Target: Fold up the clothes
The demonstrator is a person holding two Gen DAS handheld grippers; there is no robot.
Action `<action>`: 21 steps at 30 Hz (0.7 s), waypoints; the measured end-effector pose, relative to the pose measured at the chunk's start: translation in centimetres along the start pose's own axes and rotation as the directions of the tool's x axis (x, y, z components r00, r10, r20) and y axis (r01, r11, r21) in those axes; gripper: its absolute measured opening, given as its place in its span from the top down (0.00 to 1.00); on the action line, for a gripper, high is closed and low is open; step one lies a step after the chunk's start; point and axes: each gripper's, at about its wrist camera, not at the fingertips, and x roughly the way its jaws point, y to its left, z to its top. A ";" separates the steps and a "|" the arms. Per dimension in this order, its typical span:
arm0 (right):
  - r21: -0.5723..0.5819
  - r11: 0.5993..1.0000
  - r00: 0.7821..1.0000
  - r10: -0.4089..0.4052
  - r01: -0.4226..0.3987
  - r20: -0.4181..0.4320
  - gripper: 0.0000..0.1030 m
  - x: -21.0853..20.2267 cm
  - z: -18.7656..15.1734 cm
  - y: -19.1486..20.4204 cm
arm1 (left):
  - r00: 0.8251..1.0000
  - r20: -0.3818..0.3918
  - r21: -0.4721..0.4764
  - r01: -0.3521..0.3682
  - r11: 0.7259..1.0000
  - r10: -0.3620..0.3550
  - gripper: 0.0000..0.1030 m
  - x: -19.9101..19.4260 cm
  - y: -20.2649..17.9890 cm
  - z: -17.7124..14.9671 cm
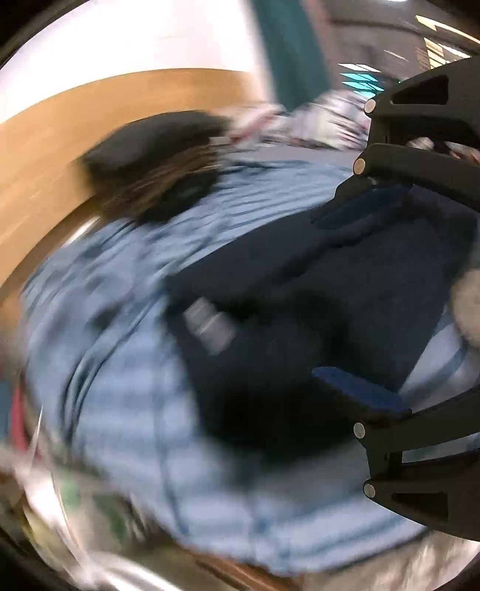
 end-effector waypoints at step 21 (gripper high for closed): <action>0.312 0.903 0.951 -0.308 0.294 -0.006 0.14 -3.5 -3.3 -12.2 | 0.965 -0.115 0.223 -0.206 0.953 0.236 0.01 8.5 -4.8 -5.4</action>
